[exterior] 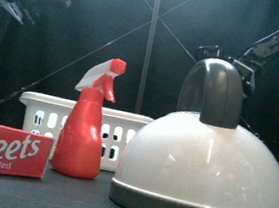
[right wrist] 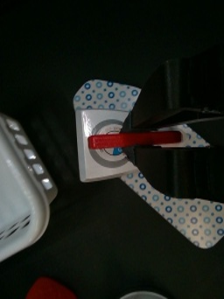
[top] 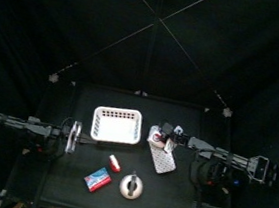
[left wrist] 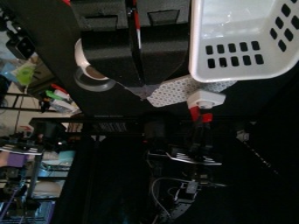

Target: Place iron on board

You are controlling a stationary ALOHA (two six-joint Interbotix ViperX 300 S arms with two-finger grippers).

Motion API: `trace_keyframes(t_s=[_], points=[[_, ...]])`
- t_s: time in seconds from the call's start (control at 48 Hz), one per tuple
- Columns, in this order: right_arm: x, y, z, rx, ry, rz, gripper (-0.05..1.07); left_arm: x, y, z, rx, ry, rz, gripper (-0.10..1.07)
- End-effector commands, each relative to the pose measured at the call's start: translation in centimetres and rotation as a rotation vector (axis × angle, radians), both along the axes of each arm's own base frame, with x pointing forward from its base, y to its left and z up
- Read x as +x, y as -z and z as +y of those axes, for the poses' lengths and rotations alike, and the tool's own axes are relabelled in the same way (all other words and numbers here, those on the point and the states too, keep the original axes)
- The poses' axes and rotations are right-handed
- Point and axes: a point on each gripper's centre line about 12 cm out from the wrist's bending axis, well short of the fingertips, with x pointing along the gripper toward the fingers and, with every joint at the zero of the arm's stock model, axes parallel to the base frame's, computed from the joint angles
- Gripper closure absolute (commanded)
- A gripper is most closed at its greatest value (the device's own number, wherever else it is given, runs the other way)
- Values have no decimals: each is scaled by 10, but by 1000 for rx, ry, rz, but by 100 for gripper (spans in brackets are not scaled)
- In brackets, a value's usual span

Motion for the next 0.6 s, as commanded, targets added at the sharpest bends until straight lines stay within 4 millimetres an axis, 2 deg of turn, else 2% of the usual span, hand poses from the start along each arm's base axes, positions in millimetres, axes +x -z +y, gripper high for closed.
trace_keyframes(t_s=[0.0, 0.438, 0.583], points=[[2, -4, -4, -5, 11, -21, 59, 1, -4, 0, 3, 2, -15, 98], [10, 5, -7, 10, 12, 12, 58, 1, -4, 0, 3, 2, -15, 98], [13, 8, -9, 10, 9, 22, 53, 1, -3, 0, 3, 2, -14, 98]])
